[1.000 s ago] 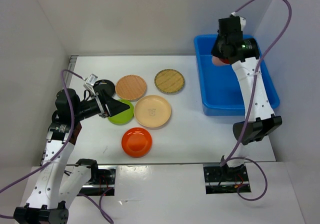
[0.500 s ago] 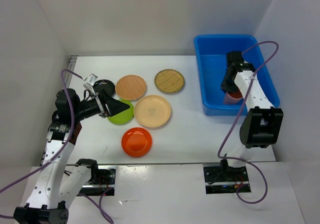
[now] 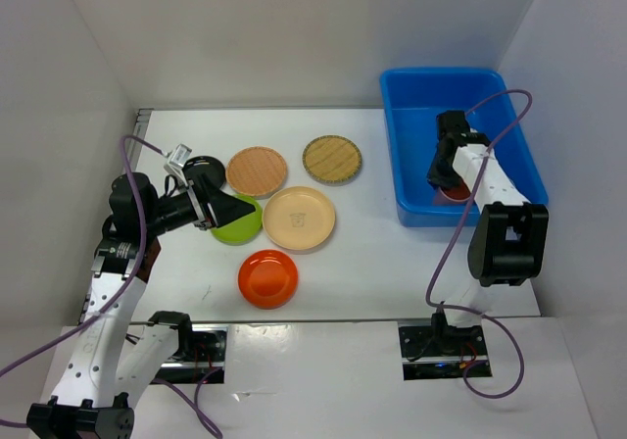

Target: Place the mixed dishes into the plastic bin

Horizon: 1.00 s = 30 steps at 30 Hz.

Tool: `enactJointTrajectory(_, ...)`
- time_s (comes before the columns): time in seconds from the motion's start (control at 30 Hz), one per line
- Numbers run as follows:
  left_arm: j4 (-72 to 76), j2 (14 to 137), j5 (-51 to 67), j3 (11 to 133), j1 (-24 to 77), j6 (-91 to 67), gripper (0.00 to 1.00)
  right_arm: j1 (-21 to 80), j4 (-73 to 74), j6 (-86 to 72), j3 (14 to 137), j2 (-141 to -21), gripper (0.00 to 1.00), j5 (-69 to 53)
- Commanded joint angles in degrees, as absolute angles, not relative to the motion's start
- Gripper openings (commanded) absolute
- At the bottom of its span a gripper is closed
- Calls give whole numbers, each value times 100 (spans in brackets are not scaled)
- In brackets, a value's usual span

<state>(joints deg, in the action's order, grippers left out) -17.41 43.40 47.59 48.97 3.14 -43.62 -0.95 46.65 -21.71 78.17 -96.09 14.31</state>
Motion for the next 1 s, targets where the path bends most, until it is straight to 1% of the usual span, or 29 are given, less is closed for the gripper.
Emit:
enactJointTrajectory(0.0, -1485, 4324, 4772, 4948, 281, -4271, 96, -97, 4342, -2109, 7787, -9580, 23, 1564)
enactJointTrajectory(0.03, -1485, 4324, 4772, 4948, 281, -4271, 96, -97, 4290, -2109, 7787, -9641, 27, 1564)
enactJointTrajectory(0.13, -1485, 4324, 4702, 4948, 281, -4271, 96, -97, 4359, -2109, 7857, -9721, 33, 1512)
enactJointTrajectory(0.23, -1485, 4324, 4702, 4948, 281, -4271, 96, -97, 4604, -2109, 8147, -9721, 43, 1512)
enactJointTrajectory(0.27, -1485, 4324, 4702, 4948, 281, -4271, 96, -97, 4675, -2109, 8243, -9721, 51, 1512)
enactJointTrajectory(0.33, -1485, 4377, 4702, 4948, 281, -4219, 96, -97, 4859, -2109, 8664, -9668, 59, 1512)
enactJointTrajectory(0.37, -1485, 4377, 4702, 4948, 281, -4219, 97, 16, 5060, -2162, 9014, -9598, 68, 1512)
enactJointTrajectory(0.43, -1485, 4377, 4649, 4948, 281, -4219, 97, 131, 5272, -2162, 9420, -9598, 76, 1678)
enactJointTrajectory(0.47, -1485, 4377, 4649, 4948, 281, -4219, 97, 280, 5474, -2223, 9840, -9598, 83, 1679)
enactJointTrajectory(0.53, -1485, 4377, 4649, 4948, 281, -4271, 97, 465, 5737, -2224, 10481, -9598, 87, 1731)
enactJointTrajectory(0.57, -1485, 4377, 4649, 4948, 281, -4271, 97, 736, 5800, -2276, 10685, -9598, 88, 1653)
enactJointTrajectory(0.63, -1485, 4377, 4589, 4948, 281, -4271, 97, 1114, 5801, -2276, 11185, -9598, 88, 1391)
enactJointTrajectory(0.67, -1564, 4377, 4588, 4948, 281, -4271, 97, 1534, 5801, -2329, 11319, -9598, 88, 1284)
enactJointTrajectory(0.7, -1686, 4377, 4431, 5009, 281, -4202, 97, 1738, 5801, -2329, 11407, -9598, 84, 1153)
enactJointTrajectory(0.77, -1801, 4377, 4290, 5062, 281, -4201, 97, 2238, 5609, -2461, 11470, -9598, 77, 407)
enactJointTrajectory(0.8, -1802, 4377, 4289, 5063, 281, -4201, 97, 2363, 5486, -2539, 11374, -9598, 58, 100)
enactJointTrajectory(0.83, -1802, 4429, 4289, 5063, 281, -4201, 97, 2477, 5336, -2540, 11077, -9598, 45, -504)
enactJointTrajectory(0.87, -1871, 4430, 4289, 5063, 281, -4201, 97, 2679, 4996, -2610, 10857, -9519, 32, -745)
enactJointTrajectory(0.9, -1872, 4430, 4185, 5123, 281, -4201, 97, 2759, 4818, -2610, 10611, -9379, 14, -956)
enactJointTrajectory(0.93, -1985, 4430, 4105, 5124, 281, -4140, 97, 2812, 4642, -2663, 10078, -9300, 11, -1184)
enactJointTrajectory(0.97, -2160, 4430, 4017, 5185, 281, -4140, 97, 2865, 4371, -2663, 9811, -9229, 11, -1682)
